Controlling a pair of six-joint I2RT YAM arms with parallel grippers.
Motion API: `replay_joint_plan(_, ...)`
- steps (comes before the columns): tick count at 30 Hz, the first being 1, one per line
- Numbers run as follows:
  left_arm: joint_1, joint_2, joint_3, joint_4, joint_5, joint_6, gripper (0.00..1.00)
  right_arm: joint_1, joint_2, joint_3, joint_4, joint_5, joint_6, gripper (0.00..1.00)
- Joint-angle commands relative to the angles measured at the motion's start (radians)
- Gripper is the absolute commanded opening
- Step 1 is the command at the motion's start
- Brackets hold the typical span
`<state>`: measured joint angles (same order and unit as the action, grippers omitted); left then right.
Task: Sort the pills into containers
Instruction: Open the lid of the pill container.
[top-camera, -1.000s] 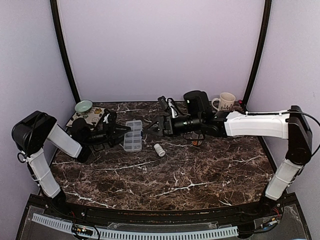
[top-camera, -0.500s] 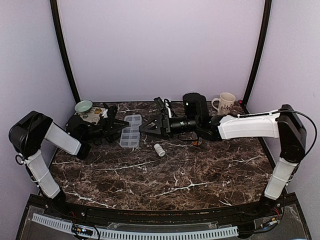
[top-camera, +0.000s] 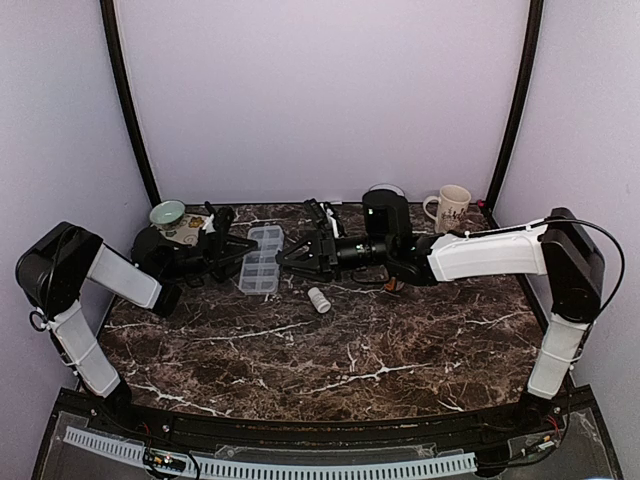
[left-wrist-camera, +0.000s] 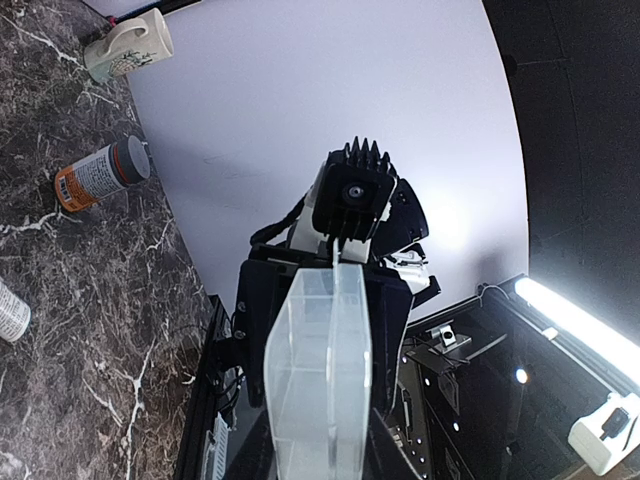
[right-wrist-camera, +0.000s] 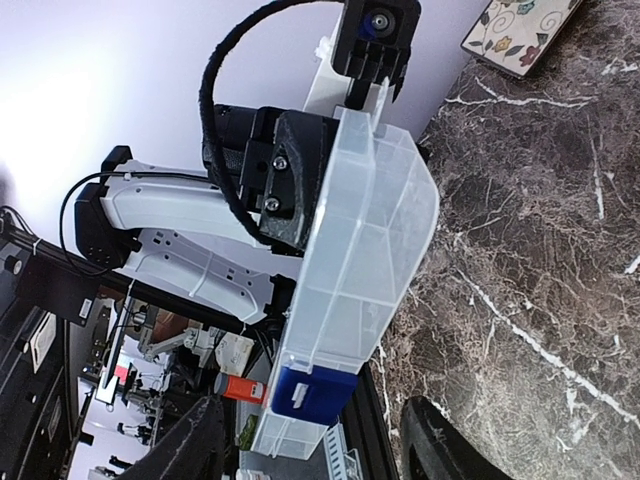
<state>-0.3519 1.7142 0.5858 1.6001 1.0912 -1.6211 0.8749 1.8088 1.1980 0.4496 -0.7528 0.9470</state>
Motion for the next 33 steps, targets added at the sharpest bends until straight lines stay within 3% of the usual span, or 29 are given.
replay_joint_plan(1,-0.008,-0.029,0.031,0.02,0.022,0.043,0.12,-0.005,0.017,0.029,0.075,-0.028,0.028,0.56)
replay_joint_plan(33,0.002,-0.015,0.052,-0.193,-0.011,0.232,0.08,-0.033,-0.013,0.024,0.014,-0.011,0.007,0.28)
